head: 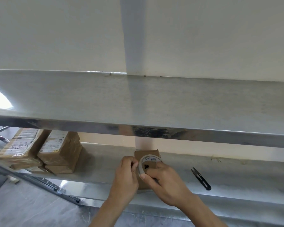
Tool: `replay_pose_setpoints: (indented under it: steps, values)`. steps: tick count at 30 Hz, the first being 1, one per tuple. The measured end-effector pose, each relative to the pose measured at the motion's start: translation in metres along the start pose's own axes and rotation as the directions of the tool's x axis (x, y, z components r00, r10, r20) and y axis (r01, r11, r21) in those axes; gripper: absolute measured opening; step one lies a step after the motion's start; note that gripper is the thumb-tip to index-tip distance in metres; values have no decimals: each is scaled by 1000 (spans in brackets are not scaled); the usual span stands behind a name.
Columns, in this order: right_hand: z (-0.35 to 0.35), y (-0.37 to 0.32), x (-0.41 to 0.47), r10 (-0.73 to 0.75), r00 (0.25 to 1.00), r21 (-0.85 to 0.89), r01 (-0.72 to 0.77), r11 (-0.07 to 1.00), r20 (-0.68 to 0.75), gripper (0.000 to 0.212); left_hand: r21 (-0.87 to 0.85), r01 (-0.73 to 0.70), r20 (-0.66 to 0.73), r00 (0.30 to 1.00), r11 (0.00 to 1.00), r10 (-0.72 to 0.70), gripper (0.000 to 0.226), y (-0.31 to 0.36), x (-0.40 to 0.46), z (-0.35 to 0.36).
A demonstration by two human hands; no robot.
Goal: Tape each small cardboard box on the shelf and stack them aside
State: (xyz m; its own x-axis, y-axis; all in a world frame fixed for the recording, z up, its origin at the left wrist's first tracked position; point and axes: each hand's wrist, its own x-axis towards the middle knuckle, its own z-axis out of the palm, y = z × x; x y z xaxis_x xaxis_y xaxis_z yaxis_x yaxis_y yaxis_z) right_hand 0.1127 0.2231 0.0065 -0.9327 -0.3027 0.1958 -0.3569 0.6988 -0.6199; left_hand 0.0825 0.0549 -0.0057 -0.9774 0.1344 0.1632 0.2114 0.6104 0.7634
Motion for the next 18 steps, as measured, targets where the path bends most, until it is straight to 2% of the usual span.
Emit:
replay_pose_setpoints:
  steps: [3, 5, 6, 8, 12, 13, 16, 18]
  values:
    - [-4, 1, 2, 4, 1000, 44, -5, 999, 8, 50, -108, 75, 49, 996, 991, -70, 17, -2, 1, -1]
    - [-8, 4, 1, -11, 1000, 64, 9, 998, 23, 53, -260, 162, 118, 984, 952, -136, 12, -1, 4, -7]
    - [-11, 5, 1, -19, 999, 75, 16, 997, 27, 54, -375, 215, 147, 974, 902, -171, 7, 2, 5, -11]
    - [-14, 6, 3, -24, 999, 109, 21, 994, 29, 54, -532, 301, 189, 953, 791, -236, 14, 6, 9, -14]
    - [-19, 6, 12, -19, 999, 193, 13, 981, 31, 51, -641, 488, 312, 871, 593, -380, 15, 8, 21, -11]
    - [-21, 8, 15, -21, 999, 200, 12, 980, 43, 51, -633, 522, 343, 851, 571, -398, 14, 7, 23, -11]
    - [-27, 12, 21, -43, 992, 168, 22, 985, 118, 51, -508, 530, 365, 846, 679, -389, 14, 5, 28, -10]
    - [-37, 14, 28, -1, 977, 118, -25, 993, 215, 46, -454, 525, 333, 850, 720, -409, 16, 7, 31, -11]
